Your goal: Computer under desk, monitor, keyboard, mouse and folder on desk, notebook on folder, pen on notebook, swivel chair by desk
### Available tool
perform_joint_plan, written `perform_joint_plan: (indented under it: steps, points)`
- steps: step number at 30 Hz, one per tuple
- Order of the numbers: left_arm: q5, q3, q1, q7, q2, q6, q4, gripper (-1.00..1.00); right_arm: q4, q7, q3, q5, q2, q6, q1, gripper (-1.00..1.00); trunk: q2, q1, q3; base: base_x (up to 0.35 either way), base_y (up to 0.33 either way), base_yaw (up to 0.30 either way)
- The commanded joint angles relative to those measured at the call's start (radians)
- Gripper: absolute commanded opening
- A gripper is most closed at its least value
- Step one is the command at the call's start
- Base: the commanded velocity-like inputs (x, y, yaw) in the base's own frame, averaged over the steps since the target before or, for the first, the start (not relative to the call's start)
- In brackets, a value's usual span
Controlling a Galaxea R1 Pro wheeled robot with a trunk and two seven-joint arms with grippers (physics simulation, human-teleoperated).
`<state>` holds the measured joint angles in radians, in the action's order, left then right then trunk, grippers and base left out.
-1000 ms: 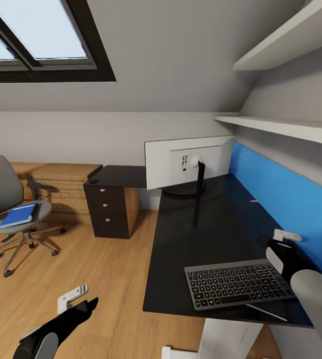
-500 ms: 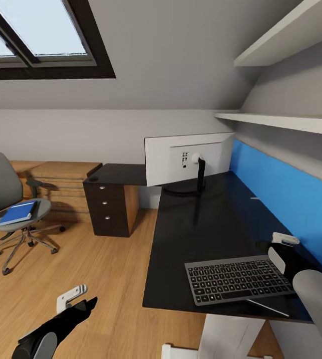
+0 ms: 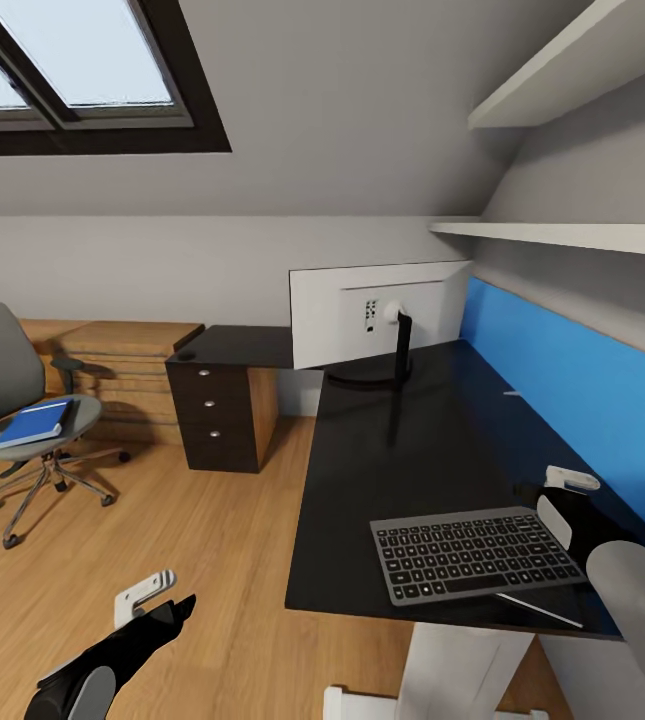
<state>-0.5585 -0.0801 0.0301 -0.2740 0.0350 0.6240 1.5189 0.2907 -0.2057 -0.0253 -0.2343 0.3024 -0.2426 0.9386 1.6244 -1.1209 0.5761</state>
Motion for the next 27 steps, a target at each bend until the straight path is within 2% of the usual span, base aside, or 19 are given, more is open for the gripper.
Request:
perform_joint_plan:
  steps: [1, 12, 21, 27]
  points:
    - [-0.011, 0.000, 0.001, -0.008, 0.000, 0.004, 0.001, 1.00, 0.002, -0.003, -0.002, -0.003, 0.000, -0.006, 0.000, 1.00, 0.001, 0.000, 0.001, 0.000, 0.000, 0.000]
    - [-0.009, 0.000, 0.001, -0.004, 0.002, 0.005, -0.002, 1.00, 0.002, -0.031, 0.000, 0.007, -0.002, -0.005, 0.000, 1.00, 0.001, 0.000, 0.001, 0.000, 0.000, 0.000]
    - [-0.008, 0.000, 0.001, -0.005, 0.002, 0.005, -0.003, 1.00, 0.001, -0.068, 0.001, 0.129, -0.008, -0.017, 0.000, 1.00, 0.001, 0.000, 0.001, 0.000, 0.000, 0.000]
    - [-0.008, 0.000, 0.001, -0.005, 0.002, 0.005, -0.003, 1.00, 0.001, -0.071, 0.001, 0.152, -0.009, -0.038, 0.000, 1.00, 0.001, 0.000, 0.001, 0.000, 0.000, 0.000]
